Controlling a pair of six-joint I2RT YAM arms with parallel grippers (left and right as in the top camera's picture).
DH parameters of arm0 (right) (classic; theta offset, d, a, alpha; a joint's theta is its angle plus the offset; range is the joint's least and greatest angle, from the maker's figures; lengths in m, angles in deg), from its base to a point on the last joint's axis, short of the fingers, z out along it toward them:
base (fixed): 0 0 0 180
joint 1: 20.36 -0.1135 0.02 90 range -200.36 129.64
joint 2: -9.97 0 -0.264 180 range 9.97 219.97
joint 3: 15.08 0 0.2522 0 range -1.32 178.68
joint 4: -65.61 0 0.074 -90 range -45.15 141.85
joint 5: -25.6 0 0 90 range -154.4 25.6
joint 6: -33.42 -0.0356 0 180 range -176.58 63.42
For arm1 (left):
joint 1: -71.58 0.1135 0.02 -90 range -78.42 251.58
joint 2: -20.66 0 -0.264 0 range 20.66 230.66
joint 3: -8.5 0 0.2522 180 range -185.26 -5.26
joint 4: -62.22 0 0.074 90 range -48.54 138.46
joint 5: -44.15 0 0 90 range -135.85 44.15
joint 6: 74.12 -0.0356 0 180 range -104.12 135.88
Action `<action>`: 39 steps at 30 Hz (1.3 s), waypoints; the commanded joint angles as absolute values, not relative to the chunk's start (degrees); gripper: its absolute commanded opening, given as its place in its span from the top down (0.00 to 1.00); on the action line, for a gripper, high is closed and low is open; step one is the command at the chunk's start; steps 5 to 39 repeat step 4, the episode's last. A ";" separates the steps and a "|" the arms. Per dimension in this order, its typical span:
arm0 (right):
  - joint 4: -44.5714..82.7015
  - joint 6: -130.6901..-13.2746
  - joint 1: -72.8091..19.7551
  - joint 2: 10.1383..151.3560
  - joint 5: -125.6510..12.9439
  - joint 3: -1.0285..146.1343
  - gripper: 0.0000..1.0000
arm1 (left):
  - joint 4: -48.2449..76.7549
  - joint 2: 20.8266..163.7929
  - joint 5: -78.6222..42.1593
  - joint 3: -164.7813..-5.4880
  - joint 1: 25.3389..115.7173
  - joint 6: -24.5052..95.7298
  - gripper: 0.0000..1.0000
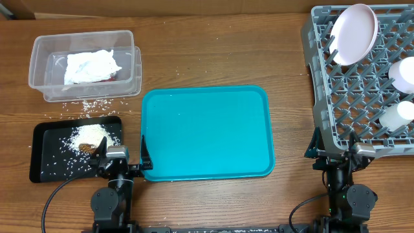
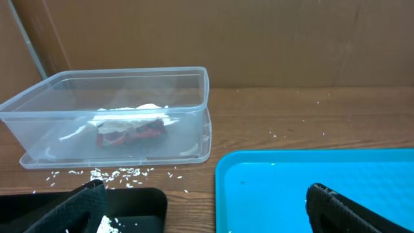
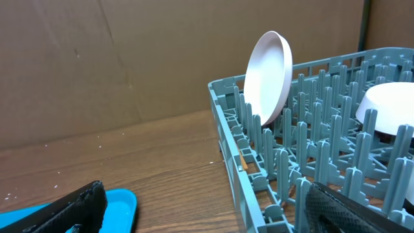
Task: Sort waste into correct bins and load items into the dishwasher
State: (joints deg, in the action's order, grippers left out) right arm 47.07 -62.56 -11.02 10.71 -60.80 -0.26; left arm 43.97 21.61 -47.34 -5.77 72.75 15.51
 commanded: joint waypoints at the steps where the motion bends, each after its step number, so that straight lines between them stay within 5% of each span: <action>1: 47.27 -62.34 -10.87 10.14 -61.09 -0.88 0.00 | 44.06 20.91 -46.86 -5.53 73.05 16.08 0.00; 39: 47.27 -62.34 -10.87 10.14 -61.09 -0.88 0.00 | 44.08 20.91 -46.86 -5.53 73.05 16.08 0.00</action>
